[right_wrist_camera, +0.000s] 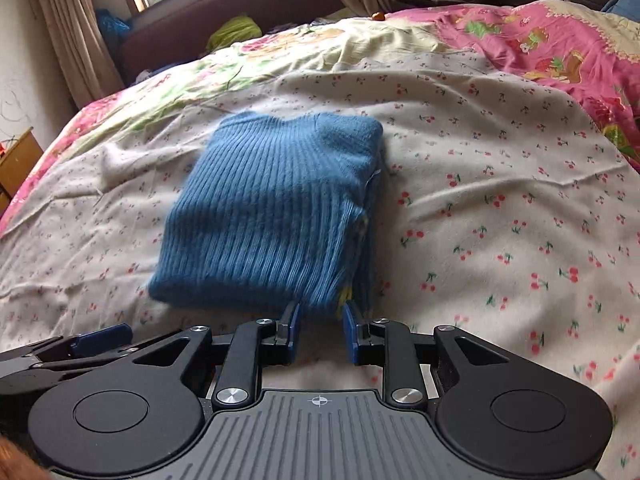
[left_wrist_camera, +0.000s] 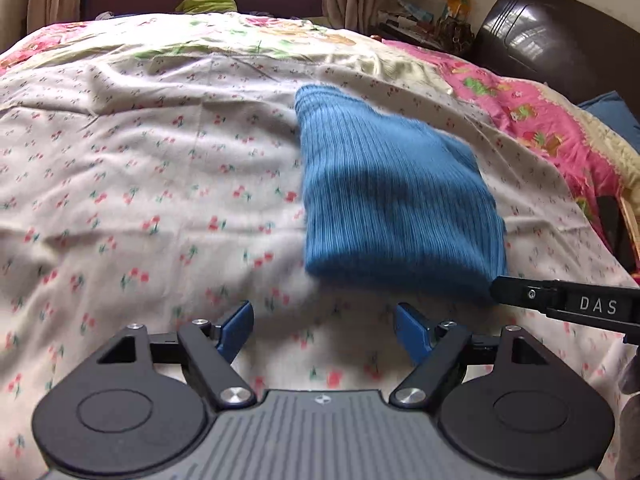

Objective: Fold small clothes

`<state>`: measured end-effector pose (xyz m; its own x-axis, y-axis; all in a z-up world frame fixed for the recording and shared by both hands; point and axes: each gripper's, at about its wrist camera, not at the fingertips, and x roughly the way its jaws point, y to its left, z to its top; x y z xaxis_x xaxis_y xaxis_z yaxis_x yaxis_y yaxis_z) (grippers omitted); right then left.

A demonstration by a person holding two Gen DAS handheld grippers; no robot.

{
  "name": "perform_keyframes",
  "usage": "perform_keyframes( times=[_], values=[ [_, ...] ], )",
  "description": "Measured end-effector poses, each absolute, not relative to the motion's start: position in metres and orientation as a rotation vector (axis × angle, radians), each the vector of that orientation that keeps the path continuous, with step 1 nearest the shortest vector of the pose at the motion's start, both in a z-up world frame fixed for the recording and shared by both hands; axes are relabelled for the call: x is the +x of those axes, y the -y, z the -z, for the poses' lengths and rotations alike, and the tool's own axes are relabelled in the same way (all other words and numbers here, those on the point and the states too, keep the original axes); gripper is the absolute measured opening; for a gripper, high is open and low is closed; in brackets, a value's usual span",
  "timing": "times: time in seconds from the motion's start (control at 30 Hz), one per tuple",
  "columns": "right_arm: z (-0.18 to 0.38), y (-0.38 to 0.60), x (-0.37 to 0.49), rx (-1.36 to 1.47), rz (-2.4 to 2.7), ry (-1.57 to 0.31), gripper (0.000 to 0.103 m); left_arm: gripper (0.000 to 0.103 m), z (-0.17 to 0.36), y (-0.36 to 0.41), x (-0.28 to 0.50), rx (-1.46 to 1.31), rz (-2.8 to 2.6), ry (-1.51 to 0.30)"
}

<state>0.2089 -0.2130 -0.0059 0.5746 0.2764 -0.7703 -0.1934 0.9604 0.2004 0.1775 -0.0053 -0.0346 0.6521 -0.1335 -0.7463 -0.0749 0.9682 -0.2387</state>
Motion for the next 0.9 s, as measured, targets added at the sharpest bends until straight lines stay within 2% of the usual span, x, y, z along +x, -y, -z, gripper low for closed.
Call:
perform_keyframes(
  times=[0.37, 0.63, 0.9],
  values=[
    [-0.008, 0.206, 0.142, 0.072, -0.285, -0.855, 0.027, 0.088, 0.025, 0.021, 0.139, -0.218, 0.059, -0.867],
    [-0.037, 0.209, 0.114, 0.084, -0.291, -0.775, 0.028, 0.088, -0.004, 0.032, 0.118, -0.179, 0.080, -0.809],
    [-0.040, 0.212, 0.099, 0.127, -0.296, -0.776, 0.029, 0.088, -0.017, 0.032, 0.104, -0.160, 0.061, -0.783]
  ],
)
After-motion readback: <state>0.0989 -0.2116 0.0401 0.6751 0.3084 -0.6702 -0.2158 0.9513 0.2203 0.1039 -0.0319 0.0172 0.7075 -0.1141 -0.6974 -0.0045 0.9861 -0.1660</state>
